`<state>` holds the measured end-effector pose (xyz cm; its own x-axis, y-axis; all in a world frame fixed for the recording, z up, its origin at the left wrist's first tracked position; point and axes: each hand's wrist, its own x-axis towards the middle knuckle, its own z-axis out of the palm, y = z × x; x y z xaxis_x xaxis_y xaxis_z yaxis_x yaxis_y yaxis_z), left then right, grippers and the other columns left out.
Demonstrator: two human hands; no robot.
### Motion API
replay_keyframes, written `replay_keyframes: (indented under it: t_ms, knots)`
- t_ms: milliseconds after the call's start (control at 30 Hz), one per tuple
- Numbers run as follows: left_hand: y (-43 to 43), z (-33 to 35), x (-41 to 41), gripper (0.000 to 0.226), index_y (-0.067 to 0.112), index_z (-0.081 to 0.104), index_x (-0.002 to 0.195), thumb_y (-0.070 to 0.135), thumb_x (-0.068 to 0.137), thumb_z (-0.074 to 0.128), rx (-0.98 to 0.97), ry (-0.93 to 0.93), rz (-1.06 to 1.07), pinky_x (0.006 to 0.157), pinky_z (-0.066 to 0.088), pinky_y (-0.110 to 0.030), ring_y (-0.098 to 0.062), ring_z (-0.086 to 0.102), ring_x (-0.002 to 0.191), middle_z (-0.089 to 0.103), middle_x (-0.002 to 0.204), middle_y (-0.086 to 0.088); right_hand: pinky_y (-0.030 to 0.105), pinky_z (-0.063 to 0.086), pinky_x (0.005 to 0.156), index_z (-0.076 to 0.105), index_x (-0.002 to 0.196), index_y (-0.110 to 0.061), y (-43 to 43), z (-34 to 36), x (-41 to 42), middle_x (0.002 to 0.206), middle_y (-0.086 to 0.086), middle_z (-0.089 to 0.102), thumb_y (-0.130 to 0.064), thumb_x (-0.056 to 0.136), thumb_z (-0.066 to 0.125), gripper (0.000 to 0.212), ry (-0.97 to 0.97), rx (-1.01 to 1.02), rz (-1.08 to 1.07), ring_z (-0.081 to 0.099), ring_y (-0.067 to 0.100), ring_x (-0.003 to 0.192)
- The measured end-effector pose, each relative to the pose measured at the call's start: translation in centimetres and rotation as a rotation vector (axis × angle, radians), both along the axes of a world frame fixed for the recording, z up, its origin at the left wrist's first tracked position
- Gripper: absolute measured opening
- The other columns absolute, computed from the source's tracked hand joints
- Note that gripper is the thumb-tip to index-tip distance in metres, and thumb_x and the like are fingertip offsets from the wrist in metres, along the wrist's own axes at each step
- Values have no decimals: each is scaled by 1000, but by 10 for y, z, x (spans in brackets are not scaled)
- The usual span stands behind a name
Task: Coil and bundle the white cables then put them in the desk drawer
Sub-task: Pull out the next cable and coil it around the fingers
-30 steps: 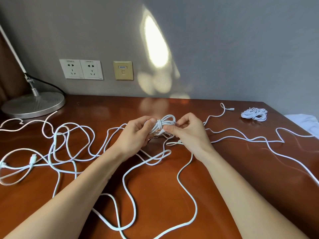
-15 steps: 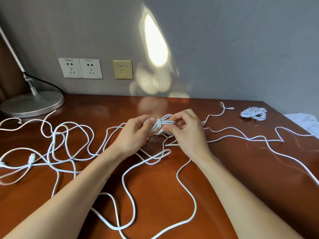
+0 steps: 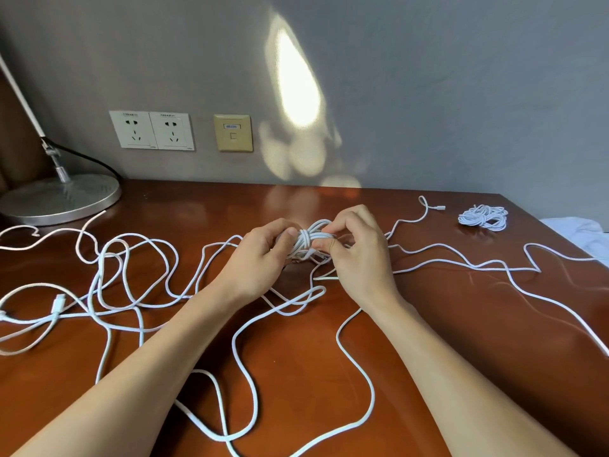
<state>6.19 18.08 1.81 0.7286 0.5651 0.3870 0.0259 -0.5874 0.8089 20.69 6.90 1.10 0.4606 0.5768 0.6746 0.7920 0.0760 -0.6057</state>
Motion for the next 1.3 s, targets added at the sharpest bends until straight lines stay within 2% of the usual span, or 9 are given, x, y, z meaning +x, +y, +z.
replay_keyframes:
  t_ms: [233, 367, 433, 500, 600, 667, 733, 1033, 1300]
  knots:
    - [-3, 0, 0, 26, 21, 67, 114, 25, 112, 41, -24, 16, -72, 64, 40, -16, 3, 55, 58, 59, 62, 26, 24, 51, 77, 71, 87, -13, -2, 1, 3, 94, -10, 63, -13, 84, 83, 13, -31, 8, -11, 63, 10, 90]
    - [-8, 5, -4, 26, 40, 64, 111, 29, 112, 41, 50, 5, -84, 68, 44, -14, 1, 63, 76, 69, 81, 24, 13, 45, 72, 73, 87, -13, -3, 3, 3, 93, -9, 65, -12, 83, 83, 11, -17, 28, -12, 64, 8, 88]
    - [-6, 2, -4, 23, 44, 63, 110, 34, 111, 42, 105, 16, -83, 83, 51, -28, -10, 67, 94, 73, 99, 11, 12, 43, 71, 74, 87, -13, -3, 3, 3, 93, -8, 66, -11, 84, 82, 9, -3, 14, -13, 64, 9, 87]
    - [-4, 0, -5, 18, 37, 65, 117, 41, 108, 49, 82, 24, -121, 89, 54, -40, -18, 70, 97, 74, 104, 3, 11, 43, 70, 75, 87, -13, -4, 3, 2, 92, -7, 66, -11, 84, 81, 8, 23, 12, -13, 63, 9, 86]
    - [-4, 0, -5, 24, 30, 63, 123, 31, 100, 68, 122, 33, -144, 86, 55, -27, -10, 71, 96, 75, 104, 11, 13, 45, 70, 76, 87, -14, -4, 4, 1, 92, -8, 67, -11, 85, 81, 6, 62, 6, 6, 64, 11, 86]
    - [-4, 0, -5, 26, 31, 63, 118, 24, 96, 73, 184, 15, -118, 78, 49, -14, -2, 70, 93, 74, 99, 17, 16, 49, 71, 76, 87, -15, -3, 4, -1, 92, -9, 67, -13, 87, 80, 4, 77, -9, 22, 64, 11, 86]
    - [-4, 0, -4, 25, 33, 62, 115, 23, 95, 74, 205, 3, -97, 74, 46, -9, 2, 69, 89, 72, 94, 21, 21, 52, 73, 76, 89, -16, -3, 4, -1, 93, -10, 67, -14, 88, 79, 4, 81, -22, 25, 64, 11, 86]
    - [-5, -9, 0, 15, 25, 67, 107, 36, 98, 69, 236, -19, -9, 63, 52, -29, -13, 70, 73, 74, 80, 9, 30, 56, 80, 78, 98, -18, -5, 5, -1, 99, -12, 69, -14, 95, 72, 8, 111, -64, 84, 66, 11, 93]
    - [1, -10, 0, 14, 30, 64, 111, 37, 99, 66, 307, -53, 35, 68, 53, -22, -2, 70, 80, 72, 88, 16, 10, 48, 87, 73, 127, -16, -7, 9, 1, 116, -10, 69, -16, 102, 63, 27, 126, -117, 148, 63, -1, 106]
